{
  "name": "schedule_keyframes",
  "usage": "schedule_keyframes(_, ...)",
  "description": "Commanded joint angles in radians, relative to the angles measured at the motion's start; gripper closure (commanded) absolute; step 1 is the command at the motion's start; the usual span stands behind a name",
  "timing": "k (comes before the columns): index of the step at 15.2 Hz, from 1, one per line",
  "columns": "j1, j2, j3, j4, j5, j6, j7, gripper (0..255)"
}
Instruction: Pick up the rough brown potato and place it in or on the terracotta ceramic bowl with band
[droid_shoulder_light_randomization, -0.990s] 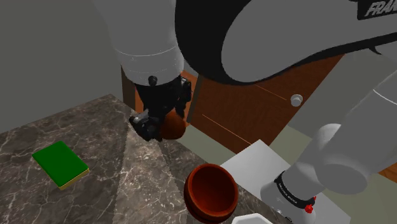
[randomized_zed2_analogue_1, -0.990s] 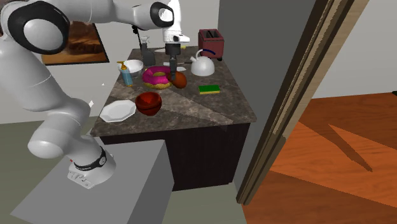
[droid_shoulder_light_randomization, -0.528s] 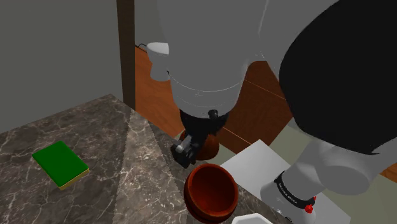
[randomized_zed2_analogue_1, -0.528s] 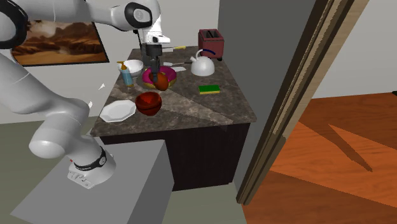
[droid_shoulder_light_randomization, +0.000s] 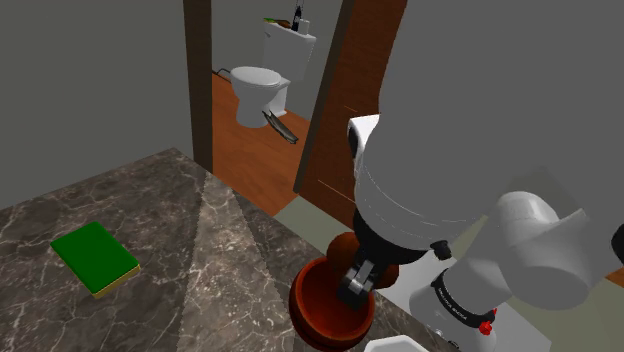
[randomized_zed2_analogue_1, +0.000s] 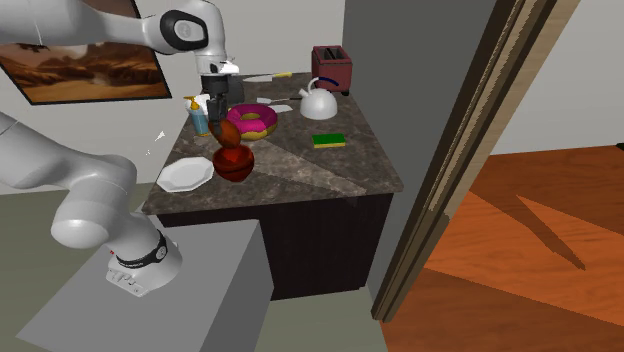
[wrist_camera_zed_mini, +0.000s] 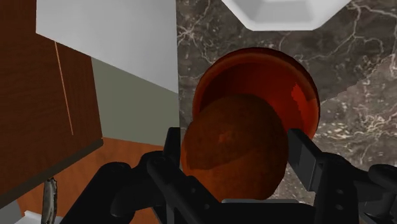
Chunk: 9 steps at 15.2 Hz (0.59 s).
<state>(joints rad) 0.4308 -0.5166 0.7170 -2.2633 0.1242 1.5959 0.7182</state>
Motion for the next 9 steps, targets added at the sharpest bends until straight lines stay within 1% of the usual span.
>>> schedule_keyframes(1,0.002,0.000,0.006,-0.020,0.004,0.020,0.004,255)
schedule_keyframes(9,0.001,0.027,0.040,-0.106,0.012,0.130,0.026,255)
